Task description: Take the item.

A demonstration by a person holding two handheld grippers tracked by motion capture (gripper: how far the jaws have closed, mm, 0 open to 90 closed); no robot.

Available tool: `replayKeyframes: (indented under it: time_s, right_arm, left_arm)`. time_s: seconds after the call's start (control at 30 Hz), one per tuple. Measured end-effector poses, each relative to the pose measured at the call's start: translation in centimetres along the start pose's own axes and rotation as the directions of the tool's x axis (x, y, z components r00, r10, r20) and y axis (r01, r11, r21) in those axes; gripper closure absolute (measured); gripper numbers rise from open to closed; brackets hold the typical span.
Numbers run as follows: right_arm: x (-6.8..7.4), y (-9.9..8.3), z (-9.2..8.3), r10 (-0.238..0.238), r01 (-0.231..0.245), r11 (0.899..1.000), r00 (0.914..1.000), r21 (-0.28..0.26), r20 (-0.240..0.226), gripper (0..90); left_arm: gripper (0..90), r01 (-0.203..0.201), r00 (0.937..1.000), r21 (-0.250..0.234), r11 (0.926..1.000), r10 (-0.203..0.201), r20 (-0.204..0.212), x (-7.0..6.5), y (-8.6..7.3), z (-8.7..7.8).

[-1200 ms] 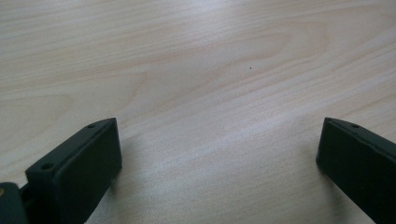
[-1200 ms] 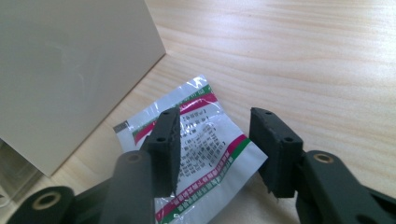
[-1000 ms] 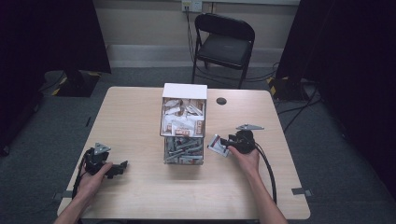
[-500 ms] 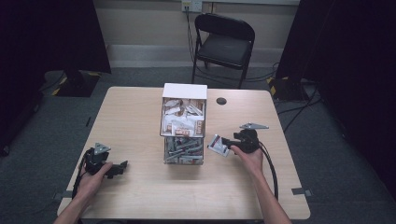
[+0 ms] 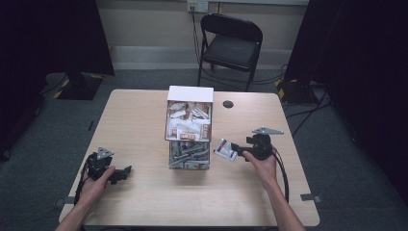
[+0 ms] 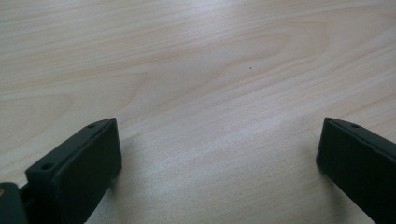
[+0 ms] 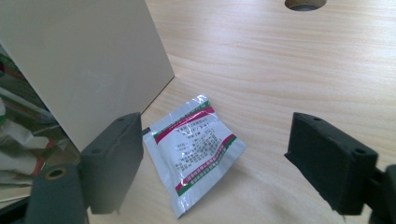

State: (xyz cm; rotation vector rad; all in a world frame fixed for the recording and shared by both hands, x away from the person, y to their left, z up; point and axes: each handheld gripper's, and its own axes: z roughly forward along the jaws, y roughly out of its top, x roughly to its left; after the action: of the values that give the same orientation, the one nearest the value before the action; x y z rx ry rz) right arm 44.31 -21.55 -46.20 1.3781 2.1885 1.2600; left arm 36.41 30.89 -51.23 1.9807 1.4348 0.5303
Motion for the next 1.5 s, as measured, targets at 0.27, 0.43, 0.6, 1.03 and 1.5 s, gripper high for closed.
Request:
replayKeyframes:
  time_s: [0.27,0.43,0.6,1.03,1.5]
  right_arm:
    - [0.1,0.1,-2.2,0.001,0.000,1.000,1.0000,-0.010,0.010,14.9]
    - [0.3,-0.1,-3.9,-0.009,0.009,1.000,0.9992,-0.003,0.038,15.2]
    - [0.6,-0.9,-5.2,-0.026,0.026,1.000,0.9962,0.001,0.083,15.7]
    - [-0.5,-4.1,-8.5,-0.002,-0.005,0.999,0.9834,0.036,0.181,15.1]
    - [-2.2,-9.8,-9.0,-0.039,-0.022,0.980,0.9523,0.197,0.303,13.2]
  left_arm:
    - [0.0,0.000,1.0000,0.000,1.0000,0.000,0.000,0.0,0.0,0.0]
    - [0.0,0.000,1.0000,0.000,1.0000,0.000,0.000,0.0,0.0,0.0]
    - [0.0,0.000,1.0000,0.000,1.0000,0.000,0.000,0.0,0.0,0.0]
    - [0.0,0.001,1.0000,-0.001,1.0000,-0.001,0.000,0.0,0.0,0.0]
    - [0.0,0.001,1.0000,-0.001,1.0000,-0.001,0.000,0.0,0.0,0.0]
